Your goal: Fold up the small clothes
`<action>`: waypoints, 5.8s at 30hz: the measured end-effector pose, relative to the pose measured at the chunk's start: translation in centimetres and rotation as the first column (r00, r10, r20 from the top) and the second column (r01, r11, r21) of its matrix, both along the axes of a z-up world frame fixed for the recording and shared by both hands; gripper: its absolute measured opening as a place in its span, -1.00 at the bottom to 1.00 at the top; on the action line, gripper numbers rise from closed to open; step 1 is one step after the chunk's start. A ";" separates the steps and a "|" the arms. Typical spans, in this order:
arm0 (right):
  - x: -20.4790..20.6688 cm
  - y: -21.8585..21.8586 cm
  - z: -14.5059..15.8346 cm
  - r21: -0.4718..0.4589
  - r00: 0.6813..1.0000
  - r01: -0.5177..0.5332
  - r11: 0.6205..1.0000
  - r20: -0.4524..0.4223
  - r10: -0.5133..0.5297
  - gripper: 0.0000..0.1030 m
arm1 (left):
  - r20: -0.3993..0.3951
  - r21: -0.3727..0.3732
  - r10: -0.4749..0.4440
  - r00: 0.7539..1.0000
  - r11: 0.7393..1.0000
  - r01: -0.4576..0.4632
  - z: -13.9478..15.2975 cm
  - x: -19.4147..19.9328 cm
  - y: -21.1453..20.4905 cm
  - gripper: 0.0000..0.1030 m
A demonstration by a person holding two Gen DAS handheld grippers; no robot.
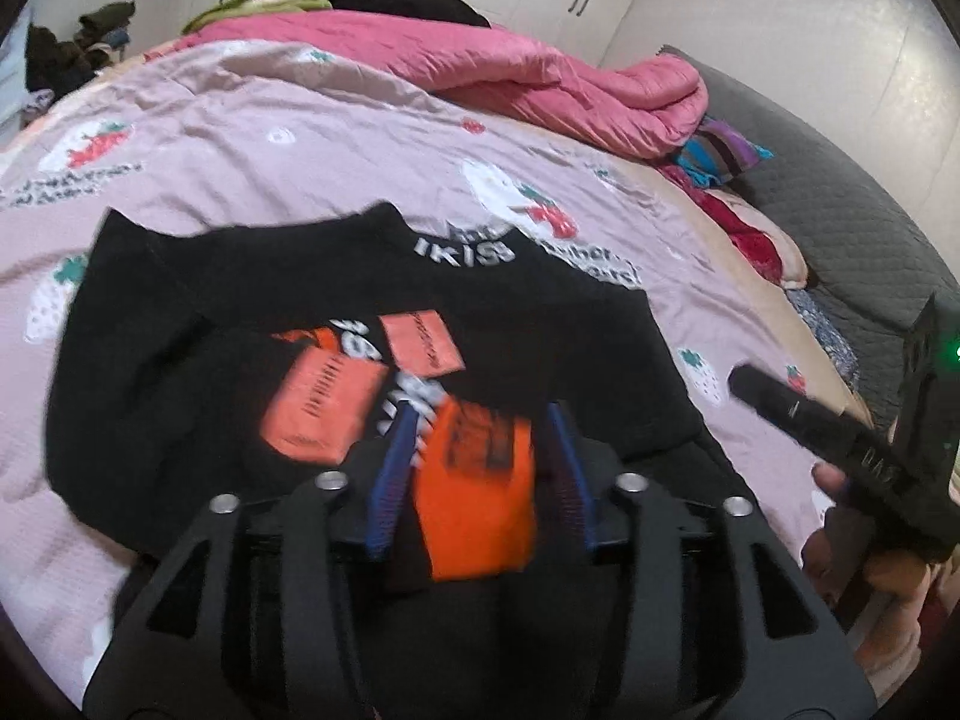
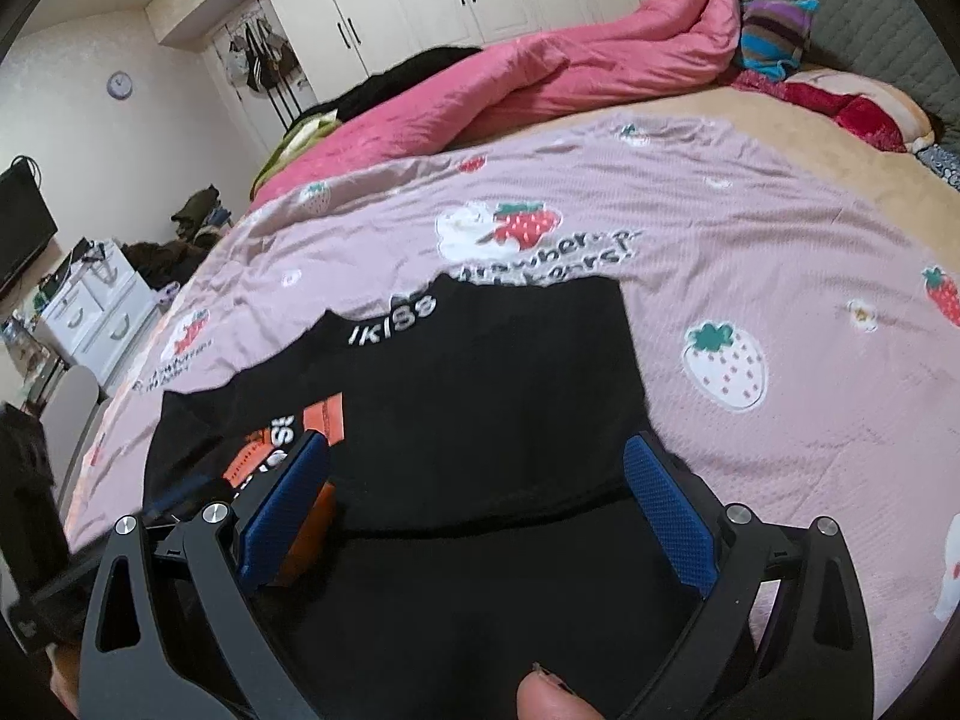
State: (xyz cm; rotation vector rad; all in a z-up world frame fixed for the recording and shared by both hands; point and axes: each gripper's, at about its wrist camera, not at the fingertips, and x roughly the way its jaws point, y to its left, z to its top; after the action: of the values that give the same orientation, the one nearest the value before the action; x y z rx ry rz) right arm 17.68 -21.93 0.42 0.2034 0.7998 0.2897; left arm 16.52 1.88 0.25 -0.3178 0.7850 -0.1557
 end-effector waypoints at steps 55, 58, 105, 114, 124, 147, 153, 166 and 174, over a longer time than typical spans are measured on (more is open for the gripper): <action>1.3 4.8 4.3 -0.045 0.939 -0.209 0.977 0.271 0.214 -0.86 | 0.012 -0.009 0.443 0.897 0.897 -0.443 2.1 -0.3 13.7 0.82; 1.1 4.5 3.7 -0.069 0.944 -0.183 0.981 0.266 0.195 -0.86 | 0.016 0.026 0.401 0.916 0.916 -0.401 1.9 0.4 12.2 0.82; 2.1 5.4 -1.8 -0.192 0.982 -0.159 0.968 0.067 0.175 -0.38 | -0.222 0.171 0.102 0.970 0.983 -0.064 -4.5 4.4 4.6 -0.11; 2.3 8.5 -4.1 -0.239 0.964 -0.264 0.934 -0.026 0.265 -0.15 | -0.225 0.168 0.105 0.969 0.983 -0.067 -4.5 4.1 4.6 -0.11; 3.6 6.5 -6.7 -0.307 0.978 -0.201 0.930 -0.120 0.172 -0.04 | -0.225 0.183 0.106 0.969 0.981 -0.065 -4.6 4.3 4.2 -0.11; 2.7 5.4 -3.6 -0.229 0.988 -0.154 0.961 -0.034 0.150 0.41 | -0.203 0.202 0.100 0.974 0.978 -0.059 -3.3 3.7 3.8 0.10; 2.4 5.2 -2.8 -0.219 0.990 -0.141 0.966 -0.006 0.143 0.72 | -0.174 0.199 0.109 0.979 0.977 -0.073 -2.4 3.2 3.9 0.30; 1.3 5.3 -1.6 -0.255 0.990 -0.110 0.961 0.058 0.128 0.85 | -0.097 0.268 0.132 0.986 0.958 -0.102 -0.8 2.1 3.3 0.82; -0.4 4.8 -0.6 -0.286 0.986 -0.084 0.954 0.112 0.121 0.86 | -0.074 0.295 0.114 0.991 0.951 -0.088 -0.4 0.5 2.6 0.82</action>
State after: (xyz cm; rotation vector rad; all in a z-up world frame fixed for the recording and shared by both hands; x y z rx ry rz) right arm 17.32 -17.15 -0.19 -0.1238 0.7155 0.2807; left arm 16.99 4.52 -0.14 -0.0845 0.8664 0.0723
